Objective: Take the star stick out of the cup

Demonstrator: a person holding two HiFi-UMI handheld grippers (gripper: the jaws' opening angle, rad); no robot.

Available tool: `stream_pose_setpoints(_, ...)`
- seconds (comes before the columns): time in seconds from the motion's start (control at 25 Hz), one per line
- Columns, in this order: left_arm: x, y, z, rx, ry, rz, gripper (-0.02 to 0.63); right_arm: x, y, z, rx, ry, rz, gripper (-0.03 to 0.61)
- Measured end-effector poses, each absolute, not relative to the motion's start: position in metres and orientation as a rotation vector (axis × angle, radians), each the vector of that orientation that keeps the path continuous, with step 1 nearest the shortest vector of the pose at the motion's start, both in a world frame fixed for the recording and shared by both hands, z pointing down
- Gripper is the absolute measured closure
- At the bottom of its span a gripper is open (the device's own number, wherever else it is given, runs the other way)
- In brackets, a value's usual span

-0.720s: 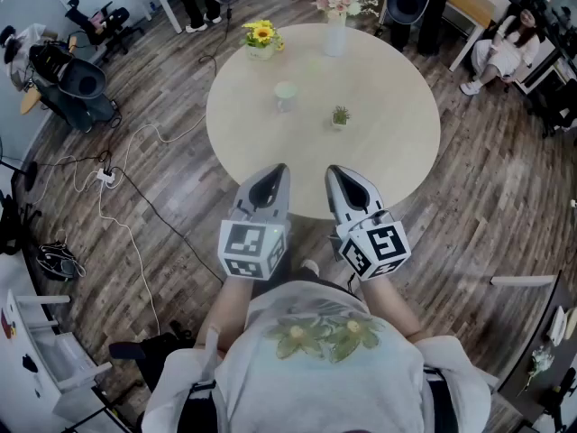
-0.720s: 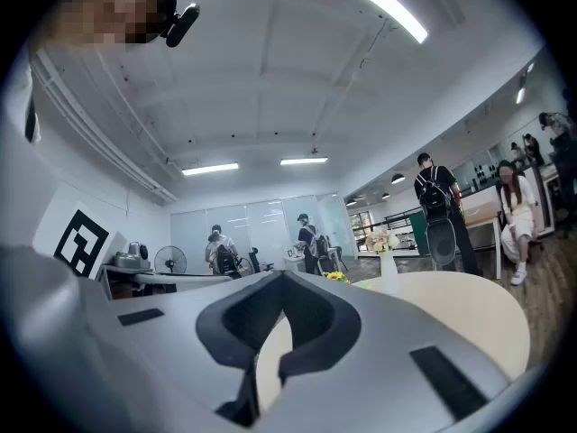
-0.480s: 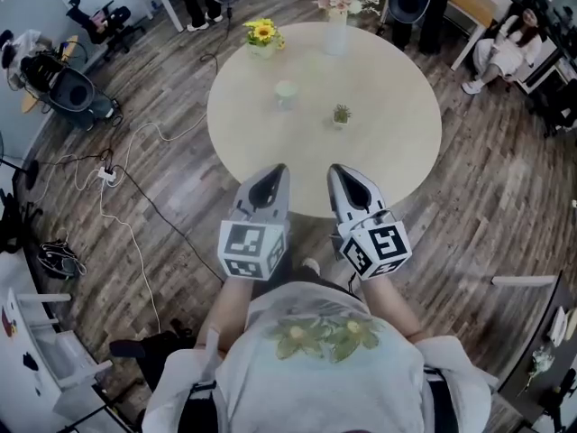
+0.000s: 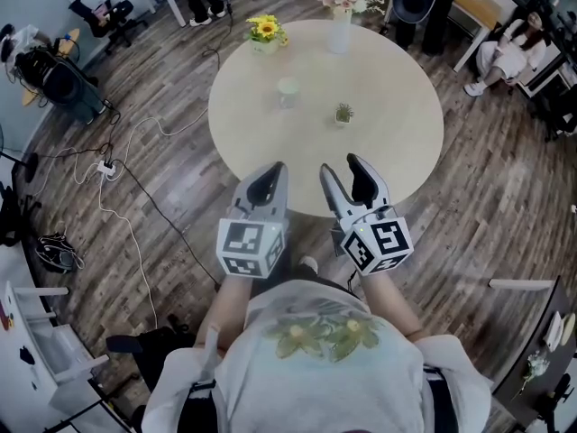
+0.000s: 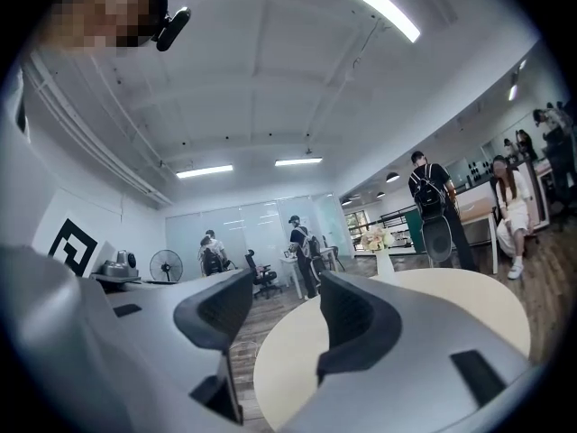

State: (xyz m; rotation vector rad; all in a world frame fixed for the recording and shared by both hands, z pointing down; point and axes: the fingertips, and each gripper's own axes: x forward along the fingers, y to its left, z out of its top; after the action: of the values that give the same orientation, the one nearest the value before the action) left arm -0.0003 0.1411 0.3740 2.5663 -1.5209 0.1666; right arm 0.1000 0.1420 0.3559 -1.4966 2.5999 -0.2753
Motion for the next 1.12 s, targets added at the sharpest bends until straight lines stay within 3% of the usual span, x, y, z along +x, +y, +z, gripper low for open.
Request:
stream_pose_setpoints(0.16, -0.003, 0.137, 0.374, 2.56, -1.528, 0.169, 0.612, 0.104, 0.134, 0.356, -1.534, 2.587, -0.28, 0.325)
stream_pose_setpoints(1.12, -0.023, 0.033, 0.377, 2.564, -1.456, 0.17, 0.612, 0.089, 0.028, 0.364, -1.596, 2.576, -0.365, 0.325)
